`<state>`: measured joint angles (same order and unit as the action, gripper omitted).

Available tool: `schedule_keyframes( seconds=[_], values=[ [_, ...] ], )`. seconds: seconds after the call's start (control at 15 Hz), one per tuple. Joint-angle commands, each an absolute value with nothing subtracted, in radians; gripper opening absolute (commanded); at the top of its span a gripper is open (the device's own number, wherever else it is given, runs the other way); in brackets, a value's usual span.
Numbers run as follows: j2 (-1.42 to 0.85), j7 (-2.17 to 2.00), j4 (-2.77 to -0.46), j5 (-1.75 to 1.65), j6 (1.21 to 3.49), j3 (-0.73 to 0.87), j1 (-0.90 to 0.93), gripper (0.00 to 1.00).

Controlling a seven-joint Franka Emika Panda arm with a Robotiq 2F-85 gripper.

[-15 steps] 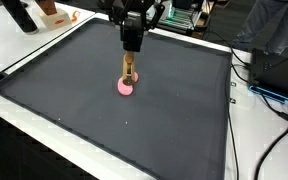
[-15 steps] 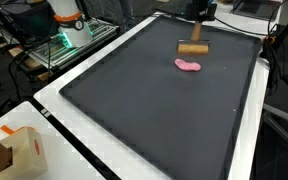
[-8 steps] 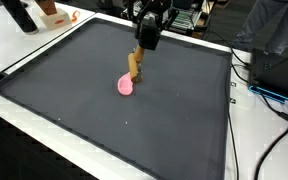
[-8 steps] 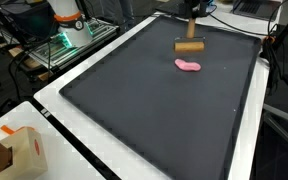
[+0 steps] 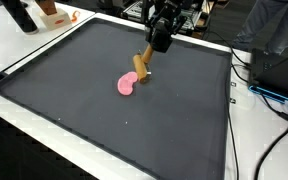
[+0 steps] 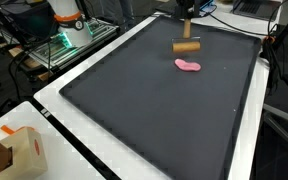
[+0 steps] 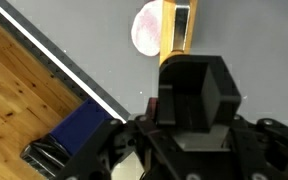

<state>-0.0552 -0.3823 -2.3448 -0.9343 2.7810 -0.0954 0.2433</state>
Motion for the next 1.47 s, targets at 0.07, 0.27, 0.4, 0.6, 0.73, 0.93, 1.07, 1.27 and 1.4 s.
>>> schedule_keyframes(
  seconds=[0.07,0.27,0.4,0.6,0.73,0.93,1.07,1.27,1.4],
  values=[
    [-0.029,-0.471,-2.383,-1.044,2.816,-0.093,0.251,0.24],
    [-0.033,-0.499,-2.391,-1.08,2.826,-0.093,0.252,0.24],
    [-0.036,-0.506,-2.394,-1.09,2.828,-0.094,0.252,0.24],
    [-0.039,-0.493,-2.401,-1.087,2.833,-0.095,0.251,0.24],
    [-0.041,-0.486,-2.408,-1.078,2.838,-0.095,0.25,0.24],
    [-0.044,-0.473,-2.416,-1.065,2.845,-0.096,0.248,0.24],
    [-0.047,-0.462,-2.419,-1.054,2.852,-0.096,0.247,0.24],
    [-0.051,-0.431,-2.43,-1.032,2.867,-0.098,0.245,0.24],
    [-0.054,-0.39,-2.441,-1.001,2.87,-0.1,0.243,0.24]
  ],
)
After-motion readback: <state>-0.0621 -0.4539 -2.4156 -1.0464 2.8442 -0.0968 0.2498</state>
